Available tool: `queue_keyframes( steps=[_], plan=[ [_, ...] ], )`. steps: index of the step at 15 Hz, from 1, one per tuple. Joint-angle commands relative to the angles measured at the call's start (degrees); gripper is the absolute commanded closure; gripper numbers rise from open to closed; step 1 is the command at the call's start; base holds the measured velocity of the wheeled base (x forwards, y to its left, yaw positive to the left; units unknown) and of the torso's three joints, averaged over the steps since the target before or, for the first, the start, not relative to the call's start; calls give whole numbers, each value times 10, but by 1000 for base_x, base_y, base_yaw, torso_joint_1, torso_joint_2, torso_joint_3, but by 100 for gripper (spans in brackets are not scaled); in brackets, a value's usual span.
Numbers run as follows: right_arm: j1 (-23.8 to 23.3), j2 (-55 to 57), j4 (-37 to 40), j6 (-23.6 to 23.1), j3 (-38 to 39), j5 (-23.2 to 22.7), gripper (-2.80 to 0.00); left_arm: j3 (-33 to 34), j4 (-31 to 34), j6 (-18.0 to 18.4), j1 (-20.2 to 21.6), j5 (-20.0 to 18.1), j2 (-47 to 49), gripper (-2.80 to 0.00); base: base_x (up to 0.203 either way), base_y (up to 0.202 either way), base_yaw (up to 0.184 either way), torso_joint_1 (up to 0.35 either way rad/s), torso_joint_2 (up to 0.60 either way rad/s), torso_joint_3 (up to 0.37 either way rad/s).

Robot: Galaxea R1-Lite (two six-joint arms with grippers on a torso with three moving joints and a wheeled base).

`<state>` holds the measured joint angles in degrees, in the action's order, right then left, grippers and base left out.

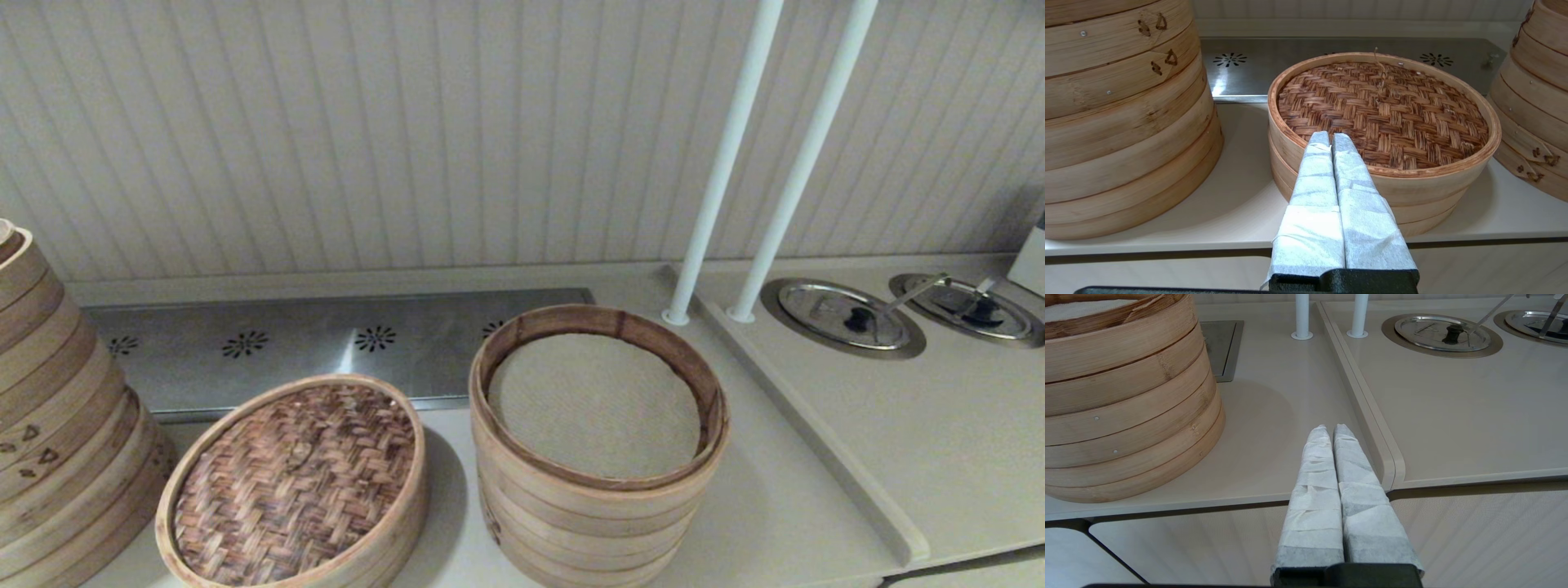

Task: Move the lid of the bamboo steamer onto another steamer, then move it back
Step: Pick up the steamer

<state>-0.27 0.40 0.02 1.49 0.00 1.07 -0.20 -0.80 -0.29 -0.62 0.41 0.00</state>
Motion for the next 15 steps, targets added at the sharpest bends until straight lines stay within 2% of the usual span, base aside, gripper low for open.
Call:
queue_keyframes(
  steps=[1, 4, 5, 7, 11, 15],
  plan=[
    [0, 0, 0, 0, 3, 0, 0, -1, 3, 6, 0, 0, 1, 0, 0, 0, 0, 0, 0, 0],
    [0, 0, 0, 0, 3, 0, 0, -36, 27, 18, 0, 4, 3, 0, 0, 0, 0, 0, 0, 0],
    [0, 0, 0, 0, 2, 0, 0, -75, 51, 19, 0, 4, 9, 0, 0, 0, 0, 0, 0, 0],
    [0, 0, 0, 0, 2, 0, 0, -159, 140, 20, 0, -4, 45, 0, 0, 0, 0, 0, 0, 0],
    [0, 0, 0, 0, 2, 0, 0, -225, 189, 23, -1, -46, 214, 0, 0, 0, 0, 0, 0, 0],
    [0, 0, 0, 0, 2, 0, 0, -250, 199, 50, -1, -61, 386, 0, 0, 0, 0, 0, 0, 0]
  ],
)
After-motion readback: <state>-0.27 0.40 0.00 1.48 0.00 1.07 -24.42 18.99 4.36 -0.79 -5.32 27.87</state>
